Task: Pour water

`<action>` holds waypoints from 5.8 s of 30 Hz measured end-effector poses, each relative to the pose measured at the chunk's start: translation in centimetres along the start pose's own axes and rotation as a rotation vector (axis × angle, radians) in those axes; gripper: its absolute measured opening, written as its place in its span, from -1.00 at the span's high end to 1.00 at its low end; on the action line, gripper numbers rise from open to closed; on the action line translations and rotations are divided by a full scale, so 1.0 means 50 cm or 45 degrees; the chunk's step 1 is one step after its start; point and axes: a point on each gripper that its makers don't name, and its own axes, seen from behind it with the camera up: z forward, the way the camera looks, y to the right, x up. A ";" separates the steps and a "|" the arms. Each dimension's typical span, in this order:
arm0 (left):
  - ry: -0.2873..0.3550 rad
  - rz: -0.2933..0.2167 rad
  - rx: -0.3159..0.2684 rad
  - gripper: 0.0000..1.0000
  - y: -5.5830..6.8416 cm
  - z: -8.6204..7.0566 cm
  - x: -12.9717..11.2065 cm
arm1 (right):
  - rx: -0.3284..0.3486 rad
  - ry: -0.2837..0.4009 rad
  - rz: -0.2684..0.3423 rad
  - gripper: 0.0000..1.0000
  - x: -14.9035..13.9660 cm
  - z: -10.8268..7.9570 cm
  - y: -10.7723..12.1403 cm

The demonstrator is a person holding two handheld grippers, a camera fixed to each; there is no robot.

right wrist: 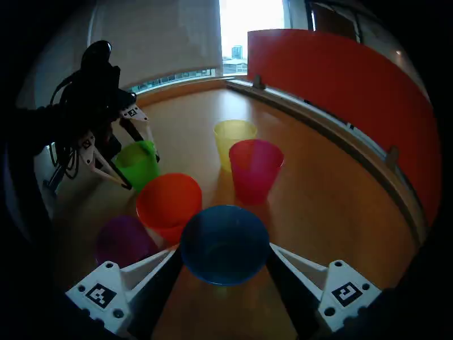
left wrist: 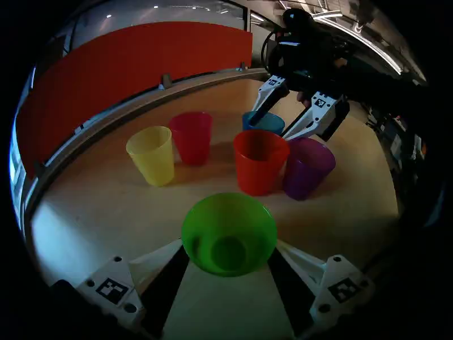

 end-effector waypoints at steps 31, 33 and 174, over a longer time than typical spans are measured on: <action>0.060 -0.029 0.039 -0.62 -0.013 -0.015 0.015 | -0.005 0.012 0.004 -0.80 -0.001 -0.004 -0.002; 0.063 -0.029 0.046 -0.62 -0.015 -0.019 0.016 | -0.010 0.016 0.005 -0.80 0.000 -0.006 -0.001; 0.837 -0.126 0.286 -0.64 0.062 -0.322 0.324 | -0.232 0.711 0.005 -0.79 0.236 -0.254 -0.126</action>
